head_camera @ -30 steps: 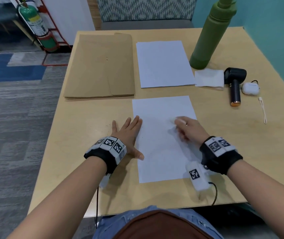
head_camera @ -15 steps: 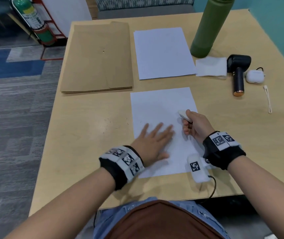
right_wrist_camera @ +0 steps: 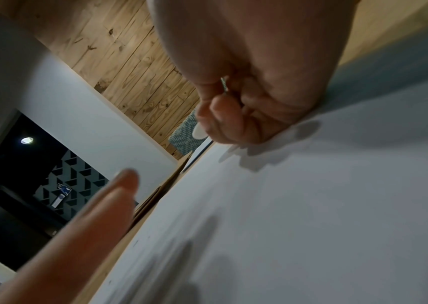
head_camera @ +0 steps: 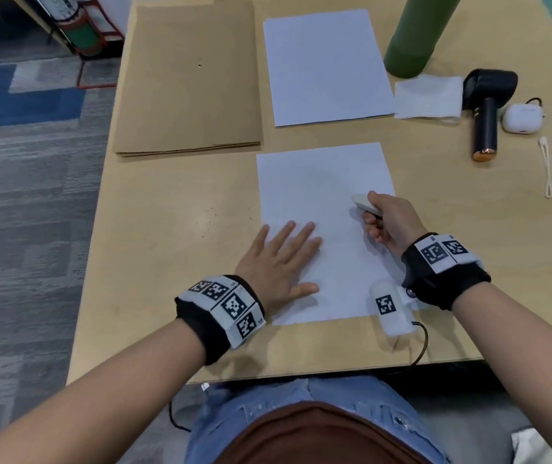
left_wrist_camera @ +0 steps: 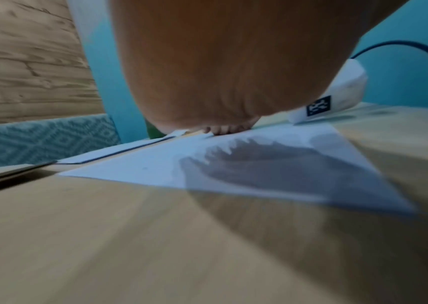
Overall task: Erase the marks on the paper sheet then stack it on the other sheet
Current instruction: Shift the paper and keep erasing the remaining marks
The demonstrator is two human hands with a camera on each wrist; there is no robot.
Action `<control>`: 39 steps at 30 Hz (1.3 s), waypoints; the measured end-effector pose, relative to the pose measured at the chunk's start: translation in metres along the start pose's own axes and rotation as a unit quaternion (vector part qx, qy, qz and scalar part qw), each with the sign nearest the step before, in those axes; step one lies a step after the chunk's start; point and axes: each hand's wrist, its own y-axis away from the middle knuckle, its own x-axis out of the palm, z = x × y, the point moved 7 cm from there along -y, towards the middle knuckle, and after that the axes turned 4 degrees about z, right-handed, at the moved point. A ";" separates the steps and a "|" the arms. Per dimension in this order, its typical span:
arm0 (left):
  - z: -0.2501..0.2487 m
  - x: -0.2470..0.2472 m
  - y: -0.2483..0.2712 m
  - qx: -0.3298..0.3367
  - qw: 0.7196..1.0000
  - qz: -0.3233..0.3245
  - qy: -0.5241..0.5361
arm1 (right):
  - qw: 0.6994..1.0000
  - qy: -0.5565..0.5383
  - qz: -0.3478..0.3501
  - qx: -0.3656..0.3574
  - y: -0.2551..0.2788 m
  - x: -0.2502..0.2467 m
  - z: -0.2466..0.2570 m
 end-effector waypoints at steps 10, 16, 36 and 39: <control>0.059 0.008 0.022 -0.304 0.944 0.126 0.020 | 0.999 0.027 -0.016 -0.010 0.001 -0.001 0.000; 0.050 -0.019 -0.006 -0.154 0.984 0.016 0.084 | 0.999 0.044 -0.018 -0.025 0.001 0.000 0.001; 0.039 -0.034 -0.030 0.002 0.994 -0.020 0.105 | 0.999 0.009 -0.016 -0.046 0.003 0.003 -0.005; 0.020 -0.014 -0.038 0.050 0.992 0.009 0.112 | 0.997 0.039 -0.003 -0.073 0.008 0.007 -0.002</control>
